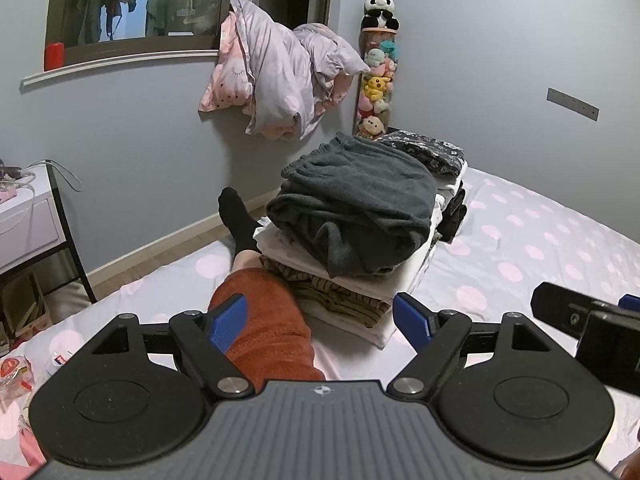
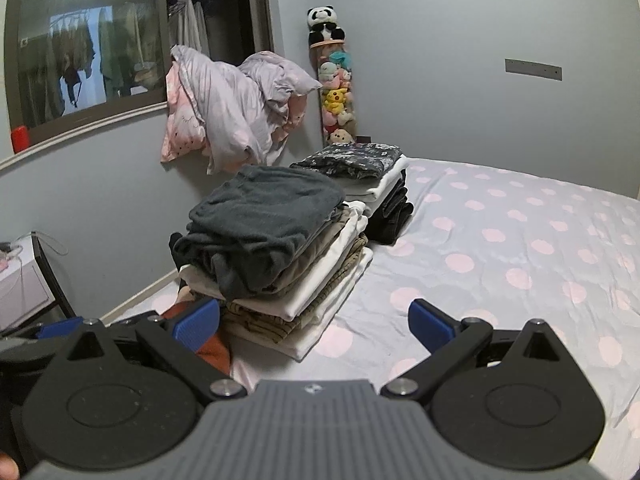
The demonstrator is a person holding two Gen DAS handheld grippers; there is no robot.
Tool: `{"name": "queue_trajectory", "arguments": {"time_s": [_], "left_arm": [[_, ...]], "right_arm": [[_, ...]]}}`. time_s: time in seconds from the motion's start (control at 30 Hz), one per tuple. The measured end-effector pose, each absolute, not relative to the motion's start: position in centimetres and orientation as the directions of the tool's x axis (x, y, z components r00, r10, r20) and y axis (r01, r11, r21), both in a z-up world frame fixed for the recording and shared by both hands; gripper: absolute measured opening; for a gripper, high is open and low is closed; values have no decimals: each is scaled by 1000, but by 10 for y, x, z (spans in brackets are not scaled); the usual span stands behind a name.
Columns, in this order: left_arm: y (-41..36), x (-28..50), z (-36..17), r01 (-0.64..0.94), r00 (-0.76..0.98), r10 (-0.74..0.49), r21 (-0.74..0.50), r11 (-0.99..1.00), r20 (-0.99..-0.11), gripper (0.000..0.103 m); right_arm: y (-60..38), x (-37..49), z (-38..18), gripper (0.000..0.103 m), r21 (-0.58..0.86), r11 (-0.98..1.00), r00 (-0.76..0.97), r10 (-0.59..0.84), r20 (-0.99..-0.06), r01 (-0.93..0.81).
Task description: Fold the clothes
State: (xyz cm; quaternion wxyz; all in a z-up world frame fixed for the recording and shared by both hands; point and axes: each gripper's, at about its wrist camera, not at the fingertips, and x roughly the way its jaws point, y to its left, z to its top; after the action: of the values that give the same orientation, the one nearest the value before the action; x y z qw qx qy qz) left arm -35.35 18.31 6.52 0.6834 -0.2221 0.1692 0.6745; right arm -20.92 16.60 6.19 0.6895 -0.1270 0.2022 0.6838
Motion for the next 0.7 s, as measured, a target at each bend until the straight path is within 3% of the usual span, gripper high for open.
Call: {"name": "queue_trajectory", "arguments": {"time_s": [0.7], "left_arm": [[184,-348,66,-998,39,841,-68,2,-539,94]], "right_arm": [[164,-210,63,102,108,41,-13,887,-461,-993]]}}
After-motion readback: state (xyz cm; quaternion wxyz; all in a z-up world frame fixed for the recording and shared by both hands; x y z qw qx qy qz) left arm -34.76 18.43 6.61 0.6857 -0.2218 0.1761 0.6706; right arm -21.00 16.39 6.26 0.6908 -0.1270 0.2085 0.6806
